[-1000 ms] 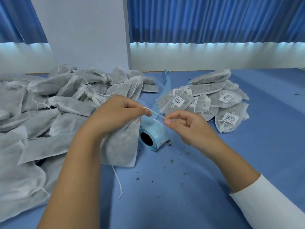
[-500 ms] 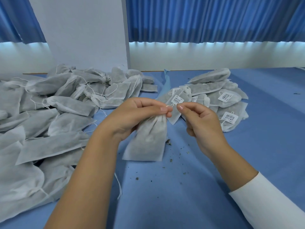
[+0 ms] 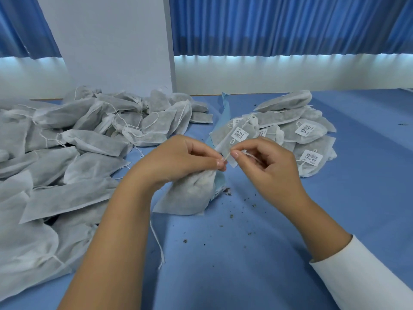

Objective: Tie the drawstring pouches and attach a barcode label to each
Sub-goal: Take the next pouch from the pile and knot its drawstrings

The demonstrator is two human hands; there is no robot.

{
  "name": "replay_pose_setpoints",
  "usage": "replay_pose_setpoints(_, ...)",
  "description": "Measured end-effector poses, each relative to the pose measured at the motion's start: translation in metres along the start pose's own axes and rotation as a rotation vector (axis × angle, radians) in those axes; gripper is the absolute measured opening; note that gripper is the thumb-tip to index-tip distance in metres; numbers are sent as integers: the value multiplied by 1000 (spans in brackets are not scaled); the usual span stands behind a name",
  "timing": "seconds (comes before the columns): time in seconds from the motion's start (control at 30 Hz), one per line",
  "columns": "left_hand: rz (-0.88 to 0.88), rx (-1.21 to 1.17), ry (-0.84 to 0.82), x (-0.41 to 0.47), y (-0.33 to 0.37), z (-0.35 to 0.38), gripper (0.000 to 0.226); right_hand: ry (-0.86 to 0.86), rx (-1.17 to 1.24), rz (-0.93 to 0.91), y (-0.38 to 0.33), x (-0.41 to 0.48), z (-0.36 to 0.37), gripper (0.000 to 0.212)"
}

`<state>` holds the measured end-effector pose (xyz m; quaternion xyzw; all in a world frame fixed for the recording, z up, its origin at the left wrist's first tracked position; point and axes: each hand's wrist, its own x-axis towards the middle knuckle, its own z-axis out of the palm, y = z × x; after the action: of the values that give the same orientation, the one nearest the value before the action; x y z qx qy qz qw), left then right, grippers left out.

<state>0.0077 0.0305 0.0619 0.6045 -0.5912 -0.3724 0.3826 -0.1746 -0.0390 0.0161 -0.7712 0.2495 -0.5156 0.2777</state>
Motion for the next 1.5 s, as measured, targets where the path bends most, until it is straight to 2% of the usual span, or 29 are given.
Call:
replay_pose_setpoints(0.13,32,-87,-80,0,5,10,13,-31,181,187,-2,3,-3,6)
replay_pose_setpoints(0.23,37,-193,-90,1,6,14,15,-69,90,332,2,5,-2,29)
replay_pose_setpoints(0.3,33,-234,-38,4,5,14,18,0,51,366,2,6,-3,35)
replay_pose_setpoints(0.4,30,-280,46,7,3,14,25,94,151,318,-2,8,-6,23)
replay_pose_setpoints(0.57,48,-324,26,8,0,13,18,-127,426,337,-6,5,-4,18)
replay_pose_setpoints(0.7,37,-338,1,7,1,13,17,-143,487,365,-4,4,-3,19)
replay_pose_setpoints(0.93,38,-327,-57,5,3,14,21,-160,473,307,-4,4,-4,23)
replay_pose_setpoints(1.1,10,-183,22,5,6,16,9,-204,410,313,-7,5,-2,27)
replay_pose_setpoints(1.27,3,-45,189,5,8,19,3,-176,356,276,-8,5,-3,25)
replay_pose_setpoints(1.5,-6,-50,173,6,7,19,5,-154,510,291,-3,4,-1,29)
